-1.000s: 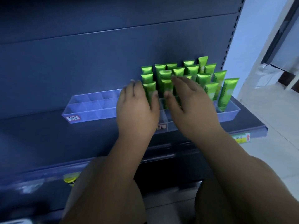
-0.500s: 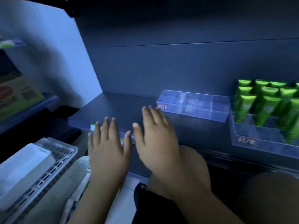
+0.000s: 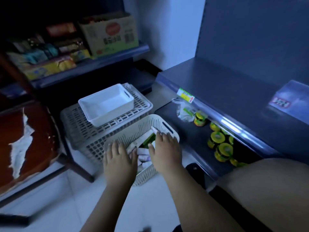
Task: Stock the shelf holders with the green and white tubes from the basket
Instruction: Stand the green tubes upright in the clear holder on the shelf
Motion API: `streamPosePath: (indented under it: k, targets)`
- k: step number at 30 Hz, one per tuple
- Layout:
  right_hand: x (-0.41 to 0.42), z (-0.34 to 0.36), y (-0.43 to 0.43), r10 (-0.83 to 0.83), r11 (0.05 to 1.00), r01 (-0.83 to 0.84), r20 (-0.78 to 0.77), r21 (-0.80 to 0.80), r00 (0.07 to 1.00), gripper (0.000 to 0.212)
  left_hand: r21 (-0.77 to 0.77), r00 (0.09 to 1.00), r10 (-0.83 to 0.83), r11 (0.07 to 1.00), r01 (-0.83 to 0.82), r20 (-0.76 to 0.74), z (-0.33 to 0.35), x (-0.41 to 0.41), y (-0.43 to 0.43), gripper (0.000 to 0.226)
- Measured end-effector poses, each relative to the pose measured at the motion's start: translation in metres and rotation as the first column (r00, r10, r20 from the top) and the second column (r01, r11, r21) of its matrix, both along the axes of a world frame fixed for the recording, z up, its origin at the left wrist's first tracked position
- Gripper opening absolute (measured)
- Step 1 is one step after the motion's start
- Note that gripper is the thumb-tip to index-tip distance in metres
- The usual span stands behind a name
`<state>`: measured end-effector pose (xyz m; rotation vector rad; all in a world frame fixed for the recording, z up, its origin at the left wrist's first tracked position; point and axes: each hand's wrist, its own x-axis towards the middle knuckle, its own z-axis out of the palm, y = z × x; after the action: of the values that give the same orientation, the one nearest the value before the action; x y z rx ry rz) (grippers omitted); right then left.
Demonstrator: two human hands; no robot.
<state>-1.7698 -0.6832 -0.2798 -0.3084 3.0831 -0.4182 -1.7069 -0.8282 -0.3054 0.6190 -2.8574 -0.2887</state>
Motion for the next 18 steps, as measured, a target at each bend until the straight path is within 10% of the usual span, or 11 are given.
streamPosePath:
  k: [11, 18]
  targets:
    - [-0.055, -0.061, -0.027, 0.02, 0.999, 0.004, 0.433, -0.052, 0.901, 0.03, 0.106, 0.956, 0.014, 0.993, -0.047, 0.292, -0.105, -0.038, -0.028, 0.061]
    - [-0.073, -0.124, -0.063, 0.164, 0.984, -0.165, 0.662, -0.061, 0.732, 0.025, 0.03, 0.77, -0.002, 0.999, -0.022, 0.638, -0.15, -0.075, -0.041, 0.063]
